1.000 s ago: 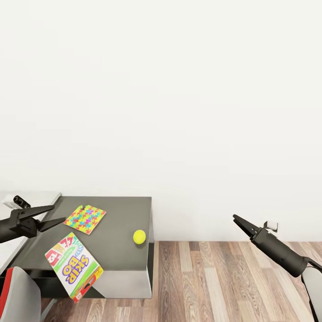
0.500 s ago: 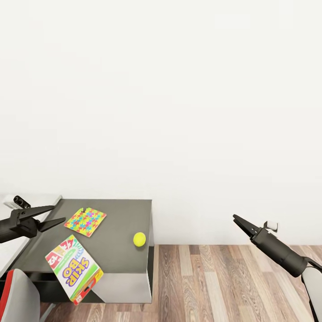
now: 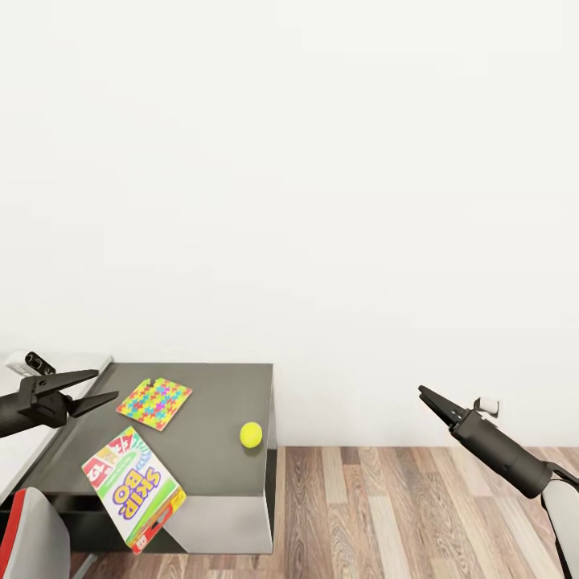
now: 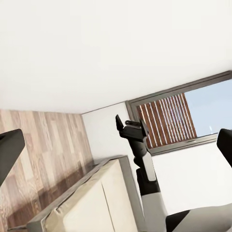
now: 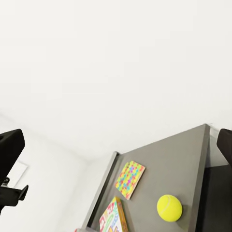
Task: Put all the toys in the child's room - the three board games (two on the bed and one on the table), the two jigsaw puzzles on the table, and the tennis ball on the table - inside the toy box on the table in the child's room.
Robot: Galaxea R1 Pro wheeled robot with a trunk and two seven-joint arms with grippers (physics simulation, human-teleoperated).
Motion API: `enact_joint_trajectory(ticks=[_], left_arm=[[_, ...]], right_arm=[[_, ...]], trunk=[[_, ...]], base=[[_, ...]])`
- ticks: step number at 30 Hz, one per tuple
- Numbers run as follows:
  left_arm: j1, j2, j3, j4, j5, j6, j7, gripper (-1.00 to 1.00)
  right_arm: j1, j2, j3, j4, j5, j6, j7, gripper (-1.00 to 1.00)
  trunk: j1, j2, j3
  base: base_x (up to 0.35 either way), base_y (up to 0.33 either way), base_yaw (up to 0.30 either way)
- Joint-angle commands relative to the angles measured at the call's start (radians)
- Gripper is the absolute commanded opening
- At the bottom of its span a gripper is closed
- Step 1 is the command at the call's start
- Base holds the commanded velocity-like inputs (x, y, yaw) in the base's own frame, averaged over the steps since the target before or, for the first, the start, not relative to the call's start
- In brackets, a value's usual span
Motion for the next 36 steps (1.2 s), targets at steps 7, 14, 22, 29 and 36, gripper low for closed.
enact_joint_trajectory(ticks=[7,14,22,29,36], left_arm=[[-0.002,0.001,-0.002,0.001,0.0,0.003,-0.002,1.0],[-0.002,0.001,-0.003,0.001,0.0,0.003,-0.002,1.0],[-0.002,0.0,-0.003,0.001,0.0,0.003,-0.002,1.0],[-0.002,-0.001,-0.003,0.001,0.0,0.003,-0.002,1.0],[-0.002,-0.019,-0.003,0.001,-0.004,0.003,-0.002,1.0]], right_arm=[[-0.001,0.0,-0.001,0.0,-0.002,0.005,0.002,1.0],[-0.001,0.0,-0.001,0.0,-0.002,0.005,0.002,1.0],[-0.001,0.0,-0.001,0.0,-0.001,0.005,0.002,1.0],[-0.001,0.0,-0.002,-0.001,-0.002,0.005,0.002,1.0],[-0.001,0.0,-0.003,-0.001,-0.001,0.005,0.002,1.0]], trunk=[[0.001,-0.002,0.01],[0.001,-0.002,0.021],[0.001,-0.002,0.034],[0.001,-0.002,0.046],[0.001,-0.002,0.057]], base=[[0.0,0.0,0.0],[0.0,0.0,0.0],[0.0,0.0,0.0],[0.0,0.0,0.0],[0.0,0.0,0.0]])
